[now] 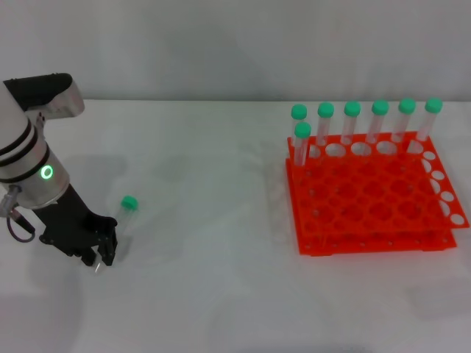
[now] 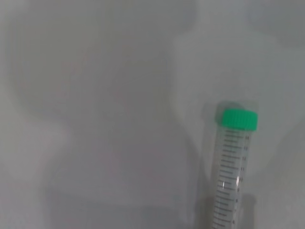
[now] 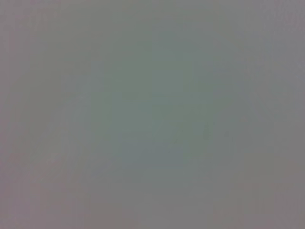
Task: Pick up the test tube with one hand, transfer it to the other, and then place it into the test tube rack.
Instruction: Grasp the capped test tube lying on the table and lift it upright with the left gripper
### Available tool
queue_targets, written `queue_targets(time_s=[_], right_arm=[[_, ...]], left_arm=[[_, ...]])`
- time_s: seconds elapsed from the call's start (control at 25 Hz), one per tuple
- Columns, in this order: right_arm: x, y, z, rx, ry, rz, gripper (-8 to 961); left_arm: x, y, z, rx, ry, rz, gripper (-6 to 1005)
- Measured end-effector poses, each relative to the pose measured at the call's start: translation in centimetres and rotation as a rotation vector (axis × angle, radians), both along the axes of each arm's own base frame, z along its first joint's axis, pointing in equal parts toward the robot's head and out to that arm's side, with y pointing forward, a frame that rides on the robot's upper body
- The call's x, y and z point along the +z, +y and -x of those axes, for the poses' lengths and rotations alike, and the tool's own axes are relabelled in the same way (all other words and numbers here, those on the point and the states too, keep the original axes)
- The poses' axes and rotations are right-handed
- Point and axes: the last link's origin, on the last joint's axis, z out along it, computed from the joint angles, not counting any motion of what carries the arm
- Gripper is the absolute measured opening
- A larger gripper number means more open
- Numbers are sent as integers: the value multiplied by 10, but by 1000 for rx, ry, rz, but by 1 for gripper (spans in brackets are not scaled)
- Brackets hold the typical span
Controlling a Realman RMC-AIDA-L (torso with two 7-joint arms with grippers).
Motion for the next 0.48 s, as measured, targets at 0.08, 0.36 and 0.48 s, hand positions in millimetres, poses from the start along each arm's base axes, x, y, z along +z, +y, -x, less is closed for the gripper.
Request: queue_targets(time_s=[0.08, 0.36, 0.48], right_arm=[[0, 0, 0, 1, 2, 1, 842], [-3, -1, 1, 7, 0, 12, 841], [-3, -1, 1, 7, 0, 12, 841]], left_arm=[[0, 1, -1, -13, 13, 5, 272], [-1, 2, -2, -27, 24, 7, 251], [-1, 4, -1, -36, 26, 0, 242]])
